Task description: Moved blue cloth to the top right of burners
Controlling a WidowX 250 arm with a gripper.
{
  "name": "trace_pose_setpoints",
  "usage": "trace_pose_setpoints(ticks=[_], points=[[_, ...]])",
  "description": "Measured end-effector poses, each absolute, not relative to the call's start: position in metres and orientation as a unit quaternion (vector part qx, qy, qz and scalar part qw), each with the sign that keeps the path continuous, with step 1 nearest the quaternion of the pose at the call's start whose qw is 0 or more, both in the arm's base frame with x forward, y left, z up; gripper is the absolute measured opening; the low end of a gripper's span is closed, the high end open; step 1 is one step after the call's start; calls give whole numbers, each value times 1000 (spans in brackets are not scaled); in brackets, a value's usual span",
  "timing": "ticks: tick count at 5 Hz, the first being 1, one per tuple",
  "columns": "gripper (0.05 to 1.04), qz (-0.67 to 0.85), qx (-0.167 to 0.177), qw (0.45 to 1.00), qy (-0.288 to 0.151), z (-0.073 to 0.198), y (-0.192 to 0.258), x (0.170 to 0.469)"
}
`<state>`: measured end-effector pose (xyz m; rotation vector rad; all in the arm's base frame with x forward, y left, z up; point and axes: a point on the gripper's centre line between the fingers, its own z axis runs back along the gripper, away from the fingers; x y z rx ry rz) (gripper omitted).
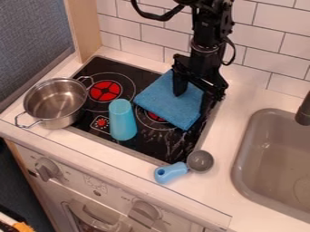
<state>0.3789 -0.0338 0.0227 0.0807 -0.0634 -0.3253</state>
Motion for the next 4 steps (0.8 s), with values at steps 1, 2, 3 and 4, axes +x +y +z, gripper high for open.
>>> trace_pose_setpoints(ticks=[1, 2, 3, 4], points=[[1001, -154, 44, 986, -38, 30, -26, 380], [1000, -150, 48, 986, -60, 51, -24, 380], [1001, -146, 55, 985, -77, 69, -21, 375], [1001, -135, 61, 985, -89, 84, -19, 362]])
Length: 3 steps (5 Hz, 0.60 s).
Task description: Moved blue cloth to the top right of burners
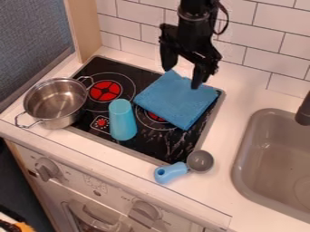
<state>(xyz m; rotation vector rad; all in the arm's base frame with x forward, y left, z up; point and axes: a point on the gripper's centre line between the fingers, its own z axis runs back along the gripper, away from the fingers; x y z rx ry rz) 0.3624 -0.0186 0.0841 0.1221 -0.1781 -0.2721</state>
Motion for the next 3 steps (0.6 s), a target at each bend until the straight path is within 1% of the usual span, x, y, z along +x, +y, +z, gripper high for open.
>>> trace_pose_setpoints(ticks=[1, 3], points=[[1001, -126, 90, 982, -111, 87, -14, 339], [1001, -125, 91, 981, -116, 88, -14, 340]])
